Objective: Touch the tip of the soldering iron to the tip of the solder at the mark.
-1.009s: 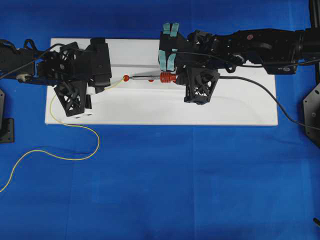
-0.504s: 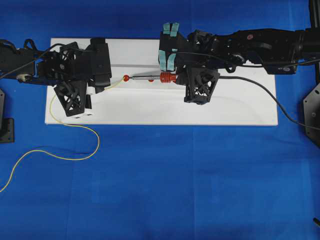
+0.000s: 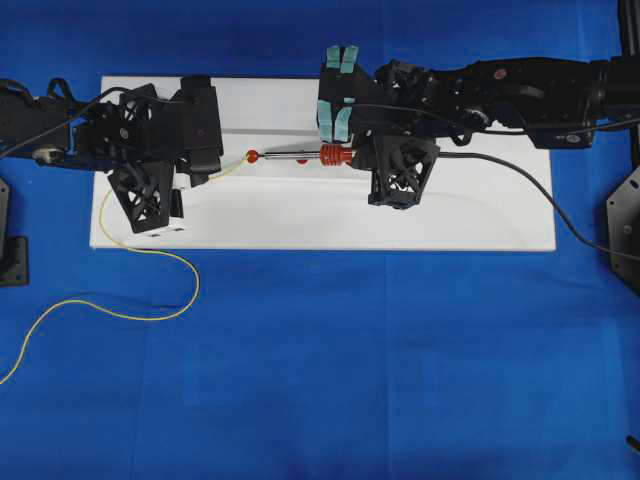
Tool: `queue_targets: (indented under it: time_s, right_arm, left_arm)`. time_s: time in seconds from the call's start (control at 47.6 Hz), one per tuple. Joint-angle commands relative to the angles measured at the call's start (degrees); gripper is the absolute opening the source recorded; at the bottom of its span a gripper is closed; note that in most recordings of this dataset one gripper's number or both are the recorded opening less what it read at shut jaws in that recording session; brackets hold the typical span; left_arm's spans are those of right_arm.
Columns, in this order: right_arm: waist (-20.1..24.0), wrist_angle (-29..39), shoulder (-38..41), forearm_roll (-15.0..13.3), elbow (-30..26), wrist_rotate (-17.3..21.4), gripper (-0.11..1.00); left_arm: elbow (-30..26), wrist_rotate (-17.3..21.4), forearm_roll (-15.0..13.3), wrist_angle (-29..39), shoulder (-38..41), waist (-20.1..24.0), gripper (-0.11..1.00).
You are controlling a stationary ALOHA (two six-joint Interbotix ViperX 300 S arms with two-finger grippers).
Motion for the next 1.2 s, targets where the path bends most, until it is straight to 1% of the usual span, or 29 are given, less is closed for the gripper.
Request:
queue_targets:
  time_s: [0.0, 0.294, 0.483, 0.651, 0.883, 0.988, 1.177]
  right_arm:
    - [0.09, -0.26, -0.62, -0.09, -1.41, -0.09, 0.06]
    - [0.09, -0.35, -0.62, -0.09, -1.32, 0.00, 0.06]
    - [0.09, -0.35, -0.70, -0.09, -1.14, 0.00, 0.06]
    - [0.09, -0.35, -0.62, -0.09, -1.05, -0.09, 0.06]
    - [0.09, -0.35, -1.32, -0.09, -0.88, 0.00, 0.06]
    - [0.09, -0.44, -3.52, -0.09, 0.35, 0.00, 0.06]
    - [-0.09, -0.44, -9.84, -0.09, 5.45, 0.18, 0.06]
  left_arm:
    - [-0.88, 0.09, 0.09, -0.18, -0.62, 0.00, 0.02]
    - [-0.79, 0.35, 0.09, 0.53, -1.93, -0.09, 0.02]
    - [0.00, 0.18, 0.09, 3.16, -6.50, -0.35, 0.02]
    - [1.58, 0.00, 0.09, 3.16, -10.20, -1.05, 0.02]
    - [1.85, 0.09, 0.09, 2.99, -10.37, -1.14, 0.02]
    - [1.85, 0.00, 0.09, 2.99, -10.20, -1.05, 0.02]
    - [1.76, 0.00, 0.09, 2.90, -10.20, -1.05, 0.02]
